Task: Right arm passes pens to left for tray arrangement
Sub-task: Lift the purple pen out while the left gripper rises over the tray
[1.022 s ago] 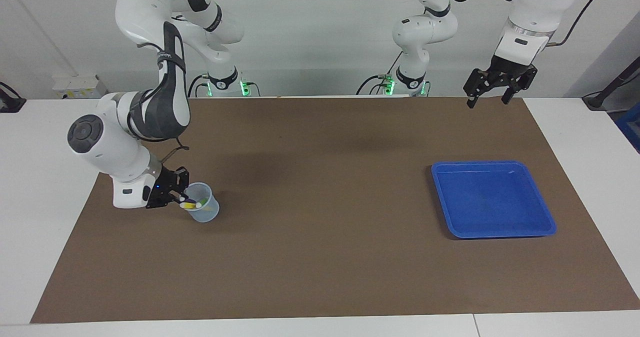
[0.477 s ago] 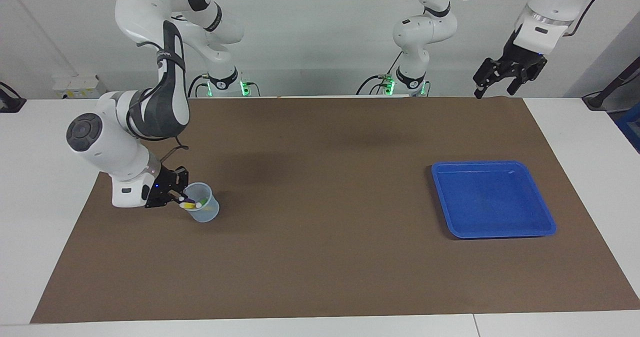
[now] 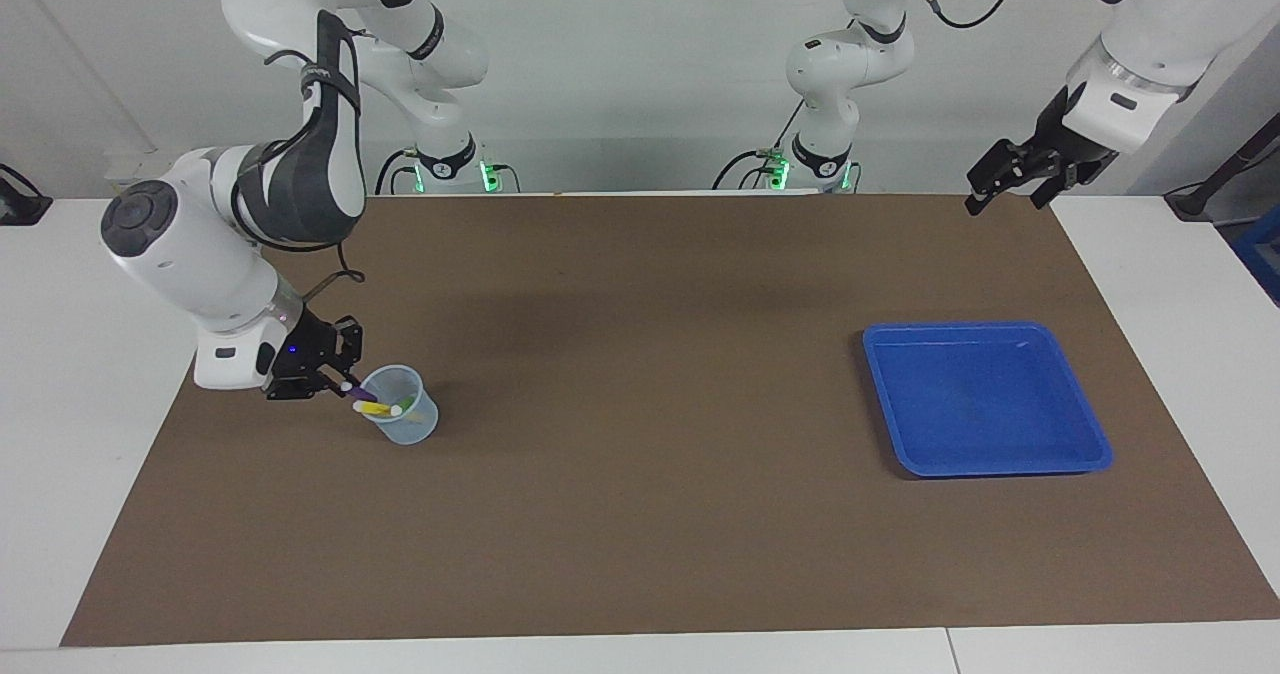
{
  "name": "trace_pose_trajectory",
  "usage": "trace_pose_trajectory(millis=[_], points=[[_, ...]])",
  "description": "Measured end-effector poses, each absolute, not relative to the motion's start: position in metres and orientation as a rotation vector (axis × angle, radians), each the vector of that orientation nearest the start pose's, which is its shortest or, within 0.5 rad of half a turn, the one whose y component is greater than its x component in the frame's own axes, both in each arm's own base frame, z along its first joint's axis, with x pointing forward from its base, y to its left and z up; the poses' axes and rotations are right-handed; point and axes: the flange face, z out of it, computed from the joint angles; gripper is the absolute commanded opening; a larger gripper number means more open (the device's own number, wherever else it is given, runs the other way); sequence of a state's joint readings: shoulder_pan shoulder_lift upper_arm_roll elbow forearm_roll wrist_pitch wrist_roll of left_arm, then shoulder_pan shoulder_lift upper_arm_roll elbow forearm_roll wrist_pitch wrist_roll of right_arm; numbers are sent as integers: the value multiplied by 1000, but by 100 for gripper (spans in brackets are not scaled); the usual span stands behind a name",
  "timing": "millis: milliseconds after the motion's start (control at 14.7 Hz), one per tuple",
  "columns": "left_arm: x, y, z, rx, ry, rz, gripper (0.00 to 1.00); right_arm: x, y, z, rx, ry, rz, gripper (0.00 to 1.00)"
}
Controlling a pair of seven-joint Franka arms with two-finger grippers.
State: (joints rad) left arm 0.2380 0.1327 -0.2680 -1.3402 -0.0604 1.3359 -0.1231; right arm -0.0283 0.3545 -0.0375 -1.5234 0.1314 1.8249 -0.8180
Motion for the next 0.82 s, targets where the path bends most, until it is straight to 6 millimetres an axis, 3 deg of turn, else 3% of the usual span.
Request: trace_pose_trajectory(millis=[204,409,613,818], points=[[594,-18,622,-3235,-99,273,97,653,-28,478,-2832,-1070,-44,0],[595,-32,622,-3243,-144,283,96,646,-22,503,-2833,-1091,-81,0],[584,-40,616,-3242,-299,351,95,637,10,529,-2811,-1163,-114,0],[569,-57,604,-3244,-545,481,97,624,57,554,-2780,-1244,-146,0]])
